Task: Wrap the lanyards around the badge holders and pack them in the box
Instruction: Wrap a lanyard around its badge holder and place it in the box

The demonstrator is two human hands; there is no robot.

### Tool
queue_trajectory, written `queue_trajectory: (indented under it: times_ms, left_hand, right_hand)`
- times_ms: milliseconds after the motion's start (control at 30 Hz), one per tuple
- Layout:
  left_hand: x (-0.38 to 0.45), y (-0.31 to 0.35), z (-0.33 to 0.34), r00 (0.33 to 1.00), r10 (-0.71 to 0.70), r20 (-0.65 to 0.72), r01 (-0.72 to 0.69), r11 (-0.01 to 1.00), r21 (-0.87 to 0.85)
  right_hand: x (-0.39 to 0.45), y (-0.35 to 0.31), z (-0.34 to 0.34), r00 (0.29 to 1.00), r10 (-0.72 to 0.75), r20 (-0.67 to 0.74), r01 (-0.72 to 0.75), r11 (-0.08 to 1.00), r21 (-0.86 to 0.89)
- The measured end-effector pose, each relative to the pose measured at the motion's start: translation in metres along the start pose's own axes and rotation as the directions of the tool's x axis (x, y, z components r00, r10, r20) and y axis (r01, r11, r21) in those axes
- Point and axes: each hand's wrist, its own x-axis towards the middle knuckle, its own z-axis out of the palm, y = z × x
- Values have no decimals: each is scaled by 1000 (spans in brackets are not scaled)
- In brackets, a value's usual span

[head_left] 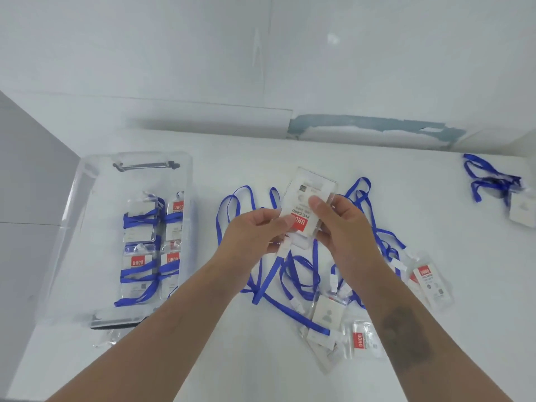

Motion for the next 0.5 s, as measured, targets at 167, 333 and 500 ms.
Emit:
queue_trajectory:
  times_ms: [167,333,500]
  left_hand:
    - [3,25,-1,1000,28,-14,-28,1000,-5]
    - [3,57,-19,981,173,86,-190,949,250]
    - [2,68,-23,968,137,210,-231,811,537]
  right_hand:
    - [2,-22,0,988,-105,115,139,927,-349]
    - [3,-51,-6,911,22,412,300,649,-699]
    - [8,-70,-6,864,148,482,385,424,-820]
